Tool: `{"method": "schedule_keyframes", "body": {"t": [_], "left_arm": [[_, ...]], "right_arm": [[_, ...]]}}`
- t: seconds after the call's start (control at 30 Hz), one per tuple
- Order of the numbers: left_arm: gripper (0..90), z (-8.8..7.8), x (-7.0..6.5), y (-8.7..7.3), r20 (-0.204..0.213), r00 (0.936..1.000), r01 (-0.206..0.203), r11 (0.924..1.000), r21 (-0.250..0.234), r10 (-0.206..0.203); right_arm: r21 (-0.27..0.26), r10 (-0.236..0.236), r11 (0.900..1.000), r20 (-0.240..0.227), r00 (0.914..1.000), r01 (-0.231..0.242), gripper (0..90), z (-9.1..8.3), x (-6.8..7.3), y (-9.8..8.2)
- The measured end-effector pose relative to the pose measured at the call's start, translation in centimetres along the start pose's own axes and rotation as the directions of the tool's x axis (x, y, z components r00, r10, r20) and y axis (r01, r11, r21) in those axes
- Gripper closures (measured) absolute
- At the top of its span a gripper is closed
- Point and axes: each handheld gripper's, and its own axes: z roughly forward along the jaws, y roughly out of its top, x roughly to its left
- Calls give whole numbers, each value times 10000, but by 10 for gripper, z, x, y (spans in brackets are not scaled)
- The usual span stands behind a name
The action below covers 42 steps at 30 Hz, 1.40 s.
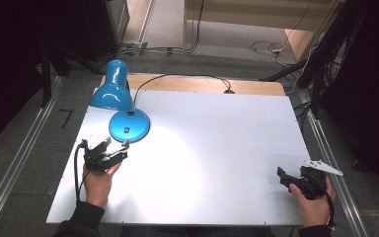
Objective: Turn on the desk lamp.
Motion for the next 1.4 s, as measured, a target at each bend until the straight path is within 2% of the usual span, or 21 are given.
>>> {"method": "schedule_keyframes", "body": {"t": [1.4], "left_arm": [[334,-13,-4,-9,56,9999,-89,10000,-11,89]], "right_arm": [[28,4,10000,14,10000,-4,111,1,1,0]]}}
